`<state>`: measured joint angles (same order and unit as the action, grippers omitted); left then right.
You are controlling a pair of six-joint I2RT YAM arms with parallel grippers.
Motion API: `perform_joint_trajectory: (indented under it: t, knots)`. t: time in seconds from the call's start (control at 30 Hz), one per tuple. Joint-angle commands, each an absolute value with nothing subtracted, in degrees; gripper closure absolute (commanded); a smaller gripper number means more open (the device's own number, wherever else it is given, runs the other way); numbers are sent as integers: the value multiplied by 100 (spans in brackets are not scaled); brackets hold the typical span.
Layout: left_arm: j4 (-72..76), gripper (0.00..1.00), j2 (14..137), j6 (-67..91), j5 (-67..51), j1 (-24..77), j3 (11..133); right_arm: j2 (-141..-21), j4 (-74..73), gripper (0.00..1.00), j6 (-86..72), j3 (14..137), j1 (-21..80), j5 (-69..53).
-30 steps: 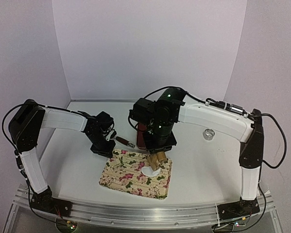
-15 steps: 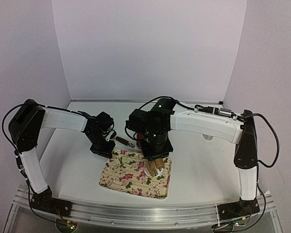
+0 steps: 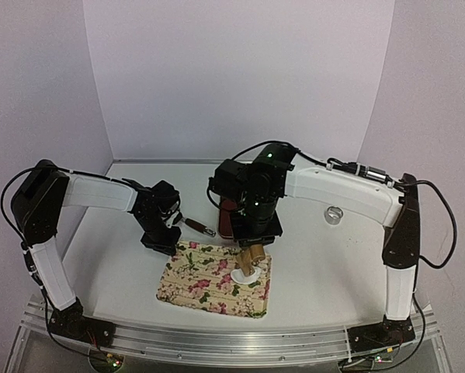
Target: Roll out the dumpling wrappers from the dough
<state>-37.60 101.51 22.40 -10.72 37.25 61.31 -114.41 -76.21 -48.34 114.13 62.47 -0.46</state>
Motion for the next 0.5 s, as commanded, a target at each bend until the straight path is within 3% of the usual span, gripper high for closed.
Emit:
perform_joint_trajectory:
  t: [0.0, 0.23, 0.47]
  knots:
    - [-3655, 87, 9443, 2474, -1763, 3726, 5773, -11024, -9519, 100, -5086, 11371, 6208, -140]
    - [-3830, 71, 9060, 2299, -2131, 3727, 5560, -11065, -9519, 100, -5178, 11175, 6207, -299]
    - [-3859, 49, 9254, 1686, -1732, 3718, 6367, -10984, -9519, 100, -5281, 10795, 6205, -298]
